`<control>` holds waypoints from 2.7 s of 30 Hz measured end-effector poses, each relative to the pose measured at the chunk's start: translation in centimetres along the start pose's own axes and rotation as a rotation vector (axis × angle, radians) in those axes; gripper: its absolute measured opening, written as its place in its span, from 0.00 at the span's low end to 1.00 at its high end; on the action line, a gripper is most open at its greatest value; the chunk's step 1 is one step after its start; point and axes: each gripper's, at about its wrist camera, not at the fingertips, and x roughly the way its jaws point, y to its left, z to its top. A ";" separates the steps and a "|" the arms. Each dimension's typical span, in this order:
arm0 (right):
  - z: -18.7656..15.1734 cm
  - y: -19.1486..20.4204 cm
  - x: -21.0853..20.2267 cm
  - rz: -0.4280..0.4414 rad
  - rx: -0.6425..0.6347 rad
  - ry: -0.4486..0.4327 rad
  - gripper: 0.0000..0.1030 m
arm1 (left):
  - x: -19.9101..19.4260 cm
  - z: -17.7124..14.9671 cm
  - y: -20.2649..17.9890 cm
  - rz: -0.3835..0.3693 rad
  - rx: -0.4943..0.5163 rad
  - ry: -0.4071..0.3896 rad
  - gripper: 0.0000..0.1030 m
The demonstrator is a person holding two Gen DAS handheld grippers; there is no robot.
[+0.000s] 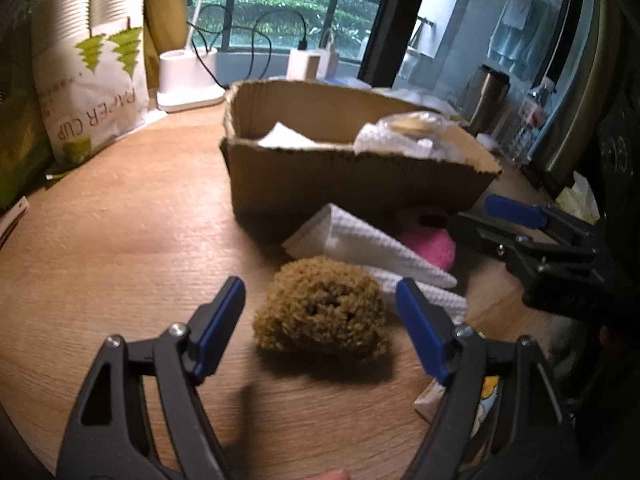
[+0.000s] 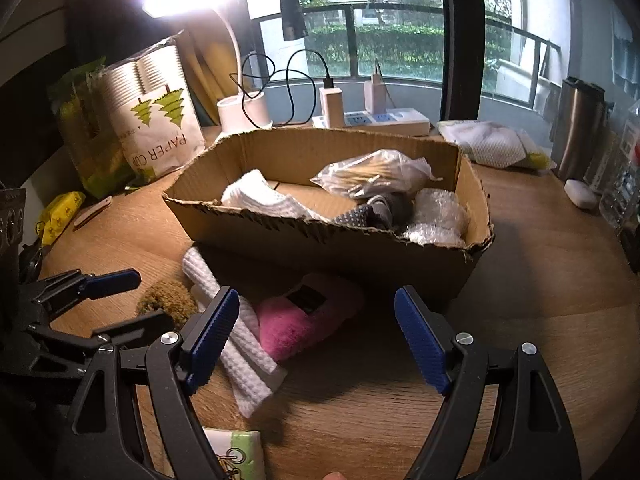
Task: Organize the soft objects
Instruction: 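Move the left gripper to the brown sponge while the right approaches the pink plush, then close the left gripper on the brown sponge while the right grasps the pink plush, then lift the sponge with the left gripper while the right carries the plush over the box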
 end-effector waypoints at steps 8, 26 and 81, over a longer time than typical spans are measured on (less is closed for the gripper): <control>-0.1 -0.9 1.6 0.019 0.037 0.041 0.71 | 1.6 -0.2 -0.4 0.016 0.028 0.052 0.76; -0.1 -1.0 4.0 0.106 0.098 0.101 0.43 | 1.0 -0.4 -0.4 0.002 0.068 0.027 0.61; 3.4 -7.5 -5.2 0.076 0.112 -0.170 0.42 | -4.8 8.0 -3.2 0.070 0.062 -0.249 0.58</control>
